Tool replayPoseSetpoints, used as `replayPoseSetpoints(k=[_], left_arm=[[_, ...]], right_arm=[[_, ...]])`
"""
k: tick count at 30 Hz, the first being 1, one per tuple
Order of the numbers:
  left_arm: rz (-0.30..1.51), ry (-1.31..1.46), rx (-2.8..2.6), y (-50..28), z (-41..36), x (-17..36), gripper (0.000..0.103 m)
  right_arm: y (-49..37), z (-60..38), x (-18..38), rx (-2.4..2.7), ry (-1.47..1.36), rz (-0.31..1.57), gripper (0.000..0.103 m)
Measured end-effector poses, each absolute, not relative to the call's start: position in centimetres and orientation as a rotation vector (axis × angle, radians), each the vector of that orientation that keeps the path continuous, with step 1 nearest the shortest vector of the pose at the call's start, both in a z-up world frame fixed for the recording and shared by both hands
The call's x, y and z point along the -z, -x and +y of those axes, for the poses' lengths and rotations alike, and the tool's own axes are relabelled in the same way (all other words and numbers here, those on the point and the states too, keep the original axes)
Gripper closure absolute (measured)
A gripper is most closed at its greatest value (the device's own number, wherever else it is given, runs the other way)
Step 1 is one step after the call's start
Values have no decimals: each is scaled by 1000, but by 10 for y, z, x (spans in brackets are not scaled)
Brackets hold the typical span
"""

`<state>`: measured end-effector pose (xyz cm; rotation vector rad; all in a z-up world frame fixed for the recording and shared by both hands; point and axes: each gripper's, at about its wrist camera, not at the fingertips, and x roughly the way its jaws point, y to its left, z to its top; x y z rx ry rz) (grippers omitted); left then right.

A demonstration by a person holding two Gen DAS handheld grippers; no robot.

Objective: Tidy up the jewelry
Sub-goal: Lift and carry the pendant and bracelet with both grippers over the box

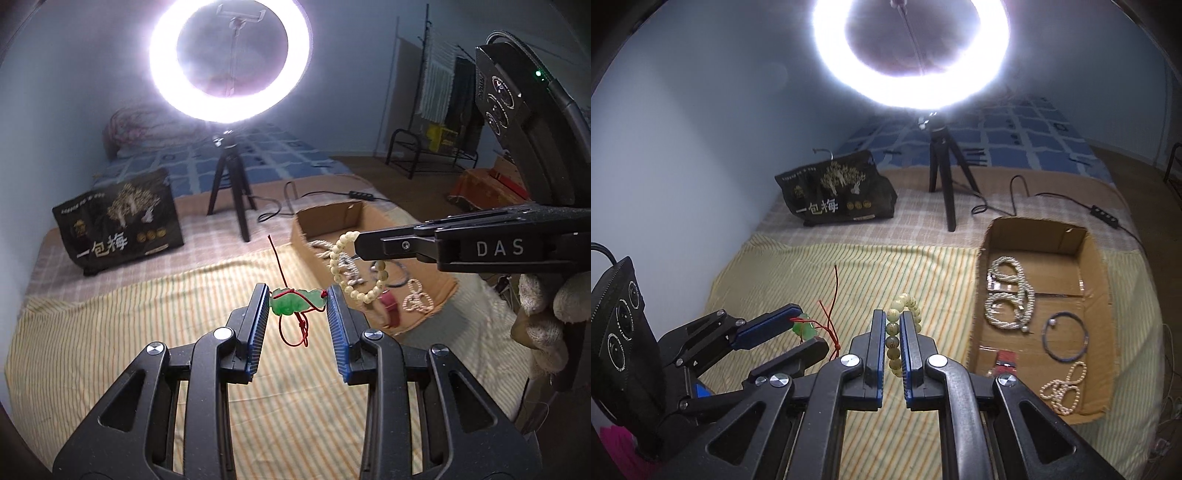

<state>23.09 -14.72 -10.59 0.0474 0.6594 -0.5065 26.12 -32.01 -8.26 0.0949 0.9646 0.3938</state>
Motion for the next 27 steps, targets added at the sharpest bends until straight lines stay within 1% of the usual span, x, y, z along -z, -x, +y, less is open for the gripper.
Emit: replayPoseSetpoints(k=[7, 13, 27], left_arm=[[640, -65, 545, -222, -170, 94, 71], [642, -76, 572, -221, -190, 93, 71], [669, -110, 621, -234, -251, 105, 71]], right_arm=[[-246, -350, 69, -363, -89, 927, 98], [-246, -385, 66, -320, -107, 904, 98], [-268, -445, 77, -242, -121, 905, 98]])
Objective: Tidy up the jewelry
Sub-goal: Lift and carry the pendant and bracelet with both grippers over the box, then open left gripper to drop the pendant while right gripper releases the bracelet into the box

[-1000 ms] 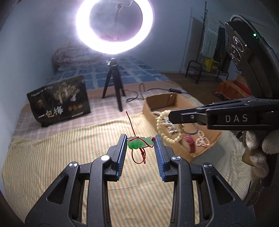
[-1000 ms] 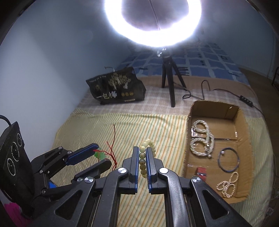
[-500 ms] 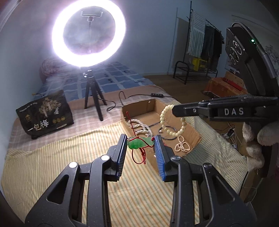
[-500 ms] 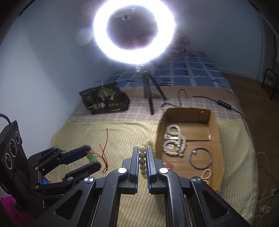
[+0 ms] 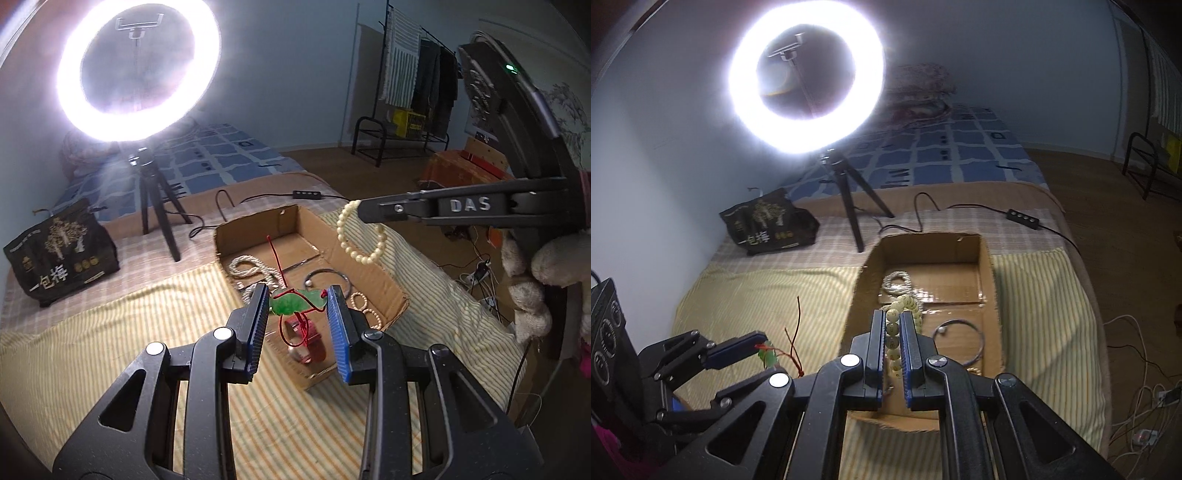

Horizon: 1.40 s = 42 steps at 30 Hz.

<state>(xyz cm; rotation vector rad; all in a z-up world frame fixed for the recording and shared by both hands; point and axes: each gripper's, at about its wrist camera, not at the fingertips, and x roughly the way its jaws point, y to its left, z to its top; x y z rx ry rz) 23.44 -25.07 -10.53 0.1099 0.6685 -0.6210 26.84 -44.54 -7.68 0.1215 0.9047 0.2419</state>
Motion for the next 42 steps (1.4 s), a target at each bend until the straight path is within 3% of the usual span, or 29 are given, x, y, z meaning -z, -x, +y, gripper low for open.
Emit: replayPoseSetpoints(k=[19, 42], left_arm=[[681, -130, 665, -246, -310, 124, 71], [718, -120, 655, -263, -323, 143, 71]], right_arm=[[-320, -473, 106, -225, -155, 922, 98], [-355, -475, 139, -234, -167, 957, 96]])
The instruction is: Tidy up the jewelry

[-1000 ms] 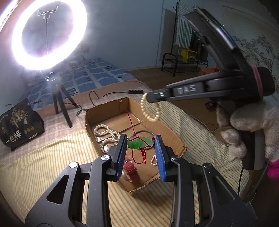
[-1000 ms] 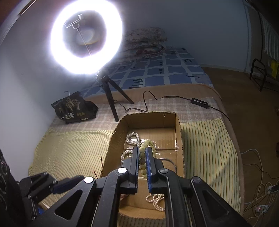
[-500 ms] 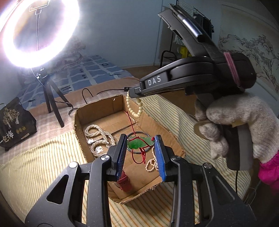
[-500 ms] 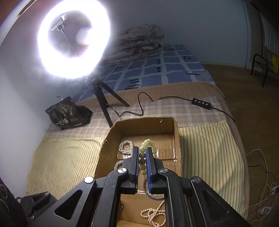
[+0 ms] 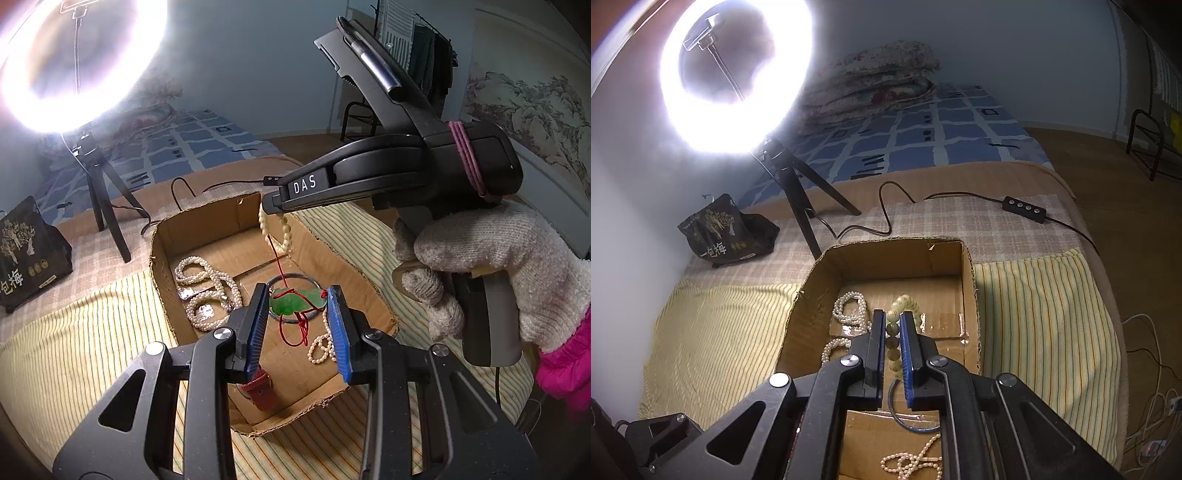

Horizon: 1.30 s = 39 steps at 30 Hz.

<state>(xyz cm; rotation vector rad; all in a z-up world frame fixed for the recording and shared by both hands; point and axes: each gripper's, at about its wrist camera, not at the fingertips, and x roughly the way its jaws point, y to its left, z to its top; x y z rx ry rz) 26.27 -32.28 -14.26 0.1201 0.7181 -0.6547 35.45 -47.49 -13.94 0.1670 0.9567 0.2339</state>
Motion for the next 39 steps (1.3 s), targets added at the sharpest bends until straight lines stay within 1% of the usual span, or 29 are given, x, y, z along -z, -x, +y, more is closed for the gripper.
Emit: replayPoseSetpoints(k=[2, 3, 4, 5, 6, 7, 8, 9, 10, 11, 12, 13, 14, 16, 19, 31, 39], left_arm=[[715, -122, 652, -262, -323, 143, 71], [711, -123, 650, -262, -323, 143, 71], [712, -124, 649, -263, -323, 143, 71], [714, -125, 649, -263, -323, 143, 70], [717, -125, 649, -263, -323, 143, 67], [717, -125, 647, -262, -323, 143, 56], [710, -124, 643, -261, -322, 143, 46], [702, -122, 641, -259, -321, 142, 44], [697, -122, 641, -259, -320, 141, 43], [696, -122, 641, -258, -320, 141, 42], [697, -123, 641, -258, -320, 140, 41], [699, -123, 638, -258, -320, 140, 38], [699, -121, 635, -258, -320, 140, 33], [699, -118, 631, -258, -319, 140, 31], [700, -121, 628, -258, -317, 139, 31], [665, -116, 621, -242, -306, 119, 31], [631, -108, 614, -225, -291, 97, 31]], right_arm=[[-355, -475, 139, -235, -166, 952, 94], [-355, -474, 139, -235, -166, 949, 87], [-355, -474, 138, -233, -166, 946, 78], [-355, -474, 138, -231, -165, 943, 73], [-355, -474, 138, -229, -164, 940, 66], [-354, -473, 137, -226, -160, 936, 55], [-354, -472, 137, -219, -153, 932, 48], [-353, -472, 137, -210, -147, 928, 34], [-352, -471, 136, -202, -142, 920, 26], [-352, -471, 135, -195, -137, 912, 23], [-351, -472, 134, -189, -134, 907, 18], [-351, -472, 134, -183, -134, 905, 14], [-351, -472, 133, -177, -135, 903, 13], [-351, -472, 132, -170, -136, 902, 12], [-350, -471, 130, -160, -123, 902, 7], [-332, -456, 106, -162, -101, 859, 6], [-312, -443, 75, -156, -82, 811, 4]])
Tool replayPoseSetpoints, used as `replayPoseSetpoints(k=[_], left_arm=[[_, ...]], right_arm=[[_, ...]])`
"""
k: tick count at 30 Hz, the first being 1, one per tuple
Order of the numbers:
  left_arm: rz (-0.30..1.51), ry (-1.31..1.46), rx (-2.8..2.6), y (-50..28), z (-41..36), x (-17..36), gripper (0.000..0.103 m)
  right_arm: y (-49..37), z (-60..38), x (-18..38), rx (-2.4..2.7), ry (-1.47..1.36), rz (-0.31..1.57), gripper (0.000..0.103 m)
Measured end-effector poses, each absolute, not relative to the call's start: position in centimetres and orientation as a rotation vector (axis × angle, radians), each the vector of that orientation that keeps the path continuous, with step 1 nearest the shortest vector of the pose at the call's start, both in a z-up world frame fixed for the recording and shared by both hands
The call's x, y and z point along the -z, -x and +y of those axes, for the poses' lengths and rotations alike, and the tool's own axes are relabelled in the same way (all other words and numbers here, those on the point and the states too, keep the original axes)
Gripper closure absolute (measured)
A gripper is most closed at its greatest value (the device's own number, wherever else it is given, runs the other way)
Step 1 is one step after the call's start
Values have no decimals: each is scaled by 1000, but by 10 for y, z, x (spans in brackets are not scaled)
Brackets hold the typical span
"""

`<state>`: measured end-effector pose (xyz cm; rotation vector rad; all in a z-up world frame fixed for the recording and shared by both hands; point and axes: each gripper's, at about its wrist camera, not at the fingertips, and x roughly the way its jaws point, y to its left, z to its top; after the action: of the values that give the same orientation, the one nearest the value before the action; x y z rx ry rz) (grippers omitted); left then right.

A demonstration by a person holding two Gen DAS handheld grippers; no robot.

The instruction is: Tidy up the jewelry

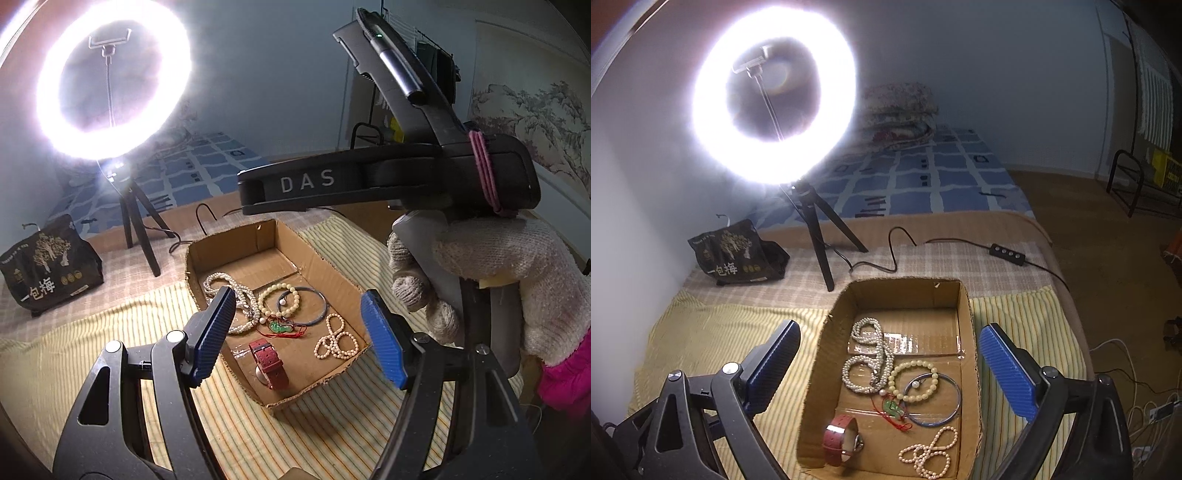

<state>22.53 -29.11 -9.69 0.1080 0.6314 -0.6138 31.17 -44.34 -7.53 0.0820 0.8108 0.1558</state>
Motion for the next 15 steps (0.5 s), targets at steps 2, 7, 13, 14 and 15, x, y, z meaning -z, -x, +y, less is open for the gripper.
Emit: replayPoseSetpoints(k=[2, 7, 13, 14, 15], left_arm=[[621, -106, 613, -220, -287, 91, 31], [593, -102, 607, -207, -274, 73, 31], [560, -83, 602, -191, -254, 53, 30], [554, -81, 600, -187, -250, 50, 30], [550, -79, 599, -183, -247, 48, 30]], right_arm=[[-305, -441, 68, -149, -75, 801, 3], [-289, -435, 50, -124, -58, 775, 0], [-263, -428, 29, -91, -35, 741, 0], [-258, -427, 26, -82, -26, 735, 0], [-253, -425, 22, -75, -17, 728, 0]])
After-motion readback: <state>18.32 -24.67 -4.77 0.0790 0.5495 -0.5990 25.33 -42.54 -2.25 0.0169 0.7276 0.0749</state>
